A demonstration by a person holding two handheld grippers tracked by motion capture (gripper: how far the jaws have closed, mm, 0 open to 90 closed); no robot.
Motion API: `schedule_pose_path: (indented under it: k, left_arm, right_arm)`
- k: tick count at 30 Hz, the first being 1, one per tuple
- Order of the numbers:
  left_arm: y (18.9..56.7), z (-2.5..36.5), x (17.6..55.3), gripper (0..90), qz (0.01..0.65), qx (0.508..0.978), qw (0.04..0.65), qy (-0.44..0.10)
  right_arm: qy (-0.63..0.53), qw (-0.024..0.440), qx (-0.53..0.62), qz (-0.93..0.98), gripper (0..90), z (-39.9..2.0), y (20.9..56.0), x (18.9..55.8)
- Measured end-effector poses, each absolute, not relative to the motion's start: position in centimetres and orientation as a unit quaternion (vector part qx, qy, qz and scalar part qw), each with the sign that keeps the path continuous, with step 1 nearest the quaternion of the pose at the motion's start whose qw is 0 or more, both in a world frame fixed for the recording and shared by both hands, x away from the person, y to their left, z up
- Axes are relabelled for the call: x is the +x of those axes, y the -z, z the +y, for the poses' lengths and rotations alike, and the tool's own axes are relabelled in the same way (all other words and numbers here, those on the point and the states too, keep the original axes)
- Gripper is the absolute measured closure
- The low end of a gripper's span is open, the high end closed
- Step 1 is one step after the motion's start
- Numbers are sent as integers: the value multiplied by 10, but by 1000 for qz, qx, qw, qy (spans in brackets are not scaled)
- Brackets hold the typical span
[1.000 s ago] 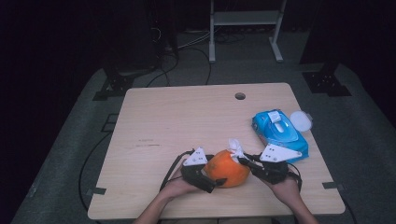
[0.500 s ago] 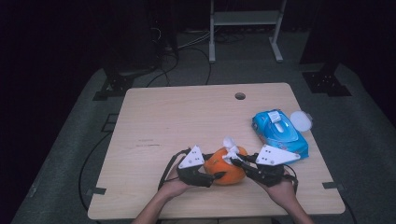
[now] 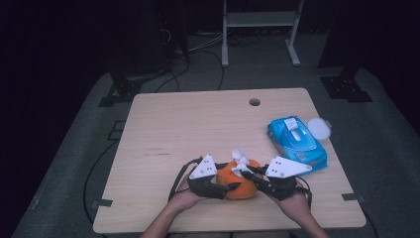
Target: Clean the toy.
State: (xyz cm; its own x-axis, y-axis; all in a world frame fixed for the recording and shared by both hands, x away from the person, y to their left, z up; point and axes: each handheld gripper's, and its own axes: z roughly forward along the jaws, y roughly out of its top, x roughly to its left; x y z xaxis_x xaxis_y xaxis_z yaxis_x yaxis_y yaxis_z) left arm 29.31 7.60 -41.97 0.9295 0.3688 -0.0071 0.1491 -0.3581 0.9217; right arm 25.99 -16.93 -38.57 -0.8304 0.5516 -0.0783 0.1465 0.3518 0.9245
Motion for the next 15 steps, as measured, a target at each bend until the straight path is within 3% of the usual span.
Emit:
schedule_pose_path:
  k: [4, 12, 15]
  left_arm:
    - [427, 76, 294, 320, 159, 826, 531, -104]
    - [438, 84, 306, 122, 161, 826, 538, -51]
    - [445, 88, 310, 100, 152, 822, 548, -41]
  right_arm:
    - [-514, 176, 247, 802, 812, -180, 398, 272]
    - [-504, 147, 269, 807, 811, -189, 415, 281]
    - [-502, 151, 269, 808, 811, -190, 416, 281]
